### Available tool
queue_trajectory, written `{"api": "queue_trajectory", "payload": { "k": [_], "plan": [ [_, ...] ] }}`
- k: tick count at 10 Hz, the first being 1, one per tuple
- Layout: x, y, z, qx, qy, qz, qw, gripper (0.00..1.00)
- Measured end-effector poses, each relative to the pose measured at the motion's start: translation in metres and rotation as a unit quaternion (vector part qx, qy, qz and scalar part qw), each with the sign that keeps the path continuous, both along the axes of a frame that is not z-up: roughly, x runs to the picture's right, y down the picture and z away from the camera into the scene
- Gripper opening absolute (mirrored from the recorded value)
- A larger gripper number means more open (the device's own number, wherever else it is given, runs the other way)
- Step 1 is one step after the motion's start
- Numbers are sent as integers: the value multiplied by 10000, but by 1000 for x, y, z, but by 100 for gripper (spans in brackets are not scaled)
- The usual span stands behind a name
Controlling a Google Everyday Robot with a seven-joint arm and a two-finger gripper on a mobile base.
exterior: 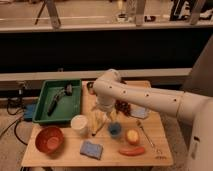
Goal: Place banana in table surface
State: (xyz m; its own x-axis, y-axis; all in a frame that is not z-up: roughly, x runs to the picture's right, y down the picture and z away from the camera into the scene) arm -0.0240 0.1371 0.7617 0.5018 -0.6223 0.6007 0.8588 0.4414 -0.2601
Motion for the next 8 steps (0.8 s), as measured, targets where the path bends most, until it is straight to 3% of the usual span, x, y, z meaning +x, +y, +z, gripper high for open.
{"api": "queue_trajectory", "payload": {
  "k": [2,4,8],
  "plan": [
    [-23,-9,-5,-4,-214,-307,9993,80],
    [-49,-3,8,34,-461,-706,9964,80],
    [-50,9,35,73,-671,-883,9938,80]
  ]
}}
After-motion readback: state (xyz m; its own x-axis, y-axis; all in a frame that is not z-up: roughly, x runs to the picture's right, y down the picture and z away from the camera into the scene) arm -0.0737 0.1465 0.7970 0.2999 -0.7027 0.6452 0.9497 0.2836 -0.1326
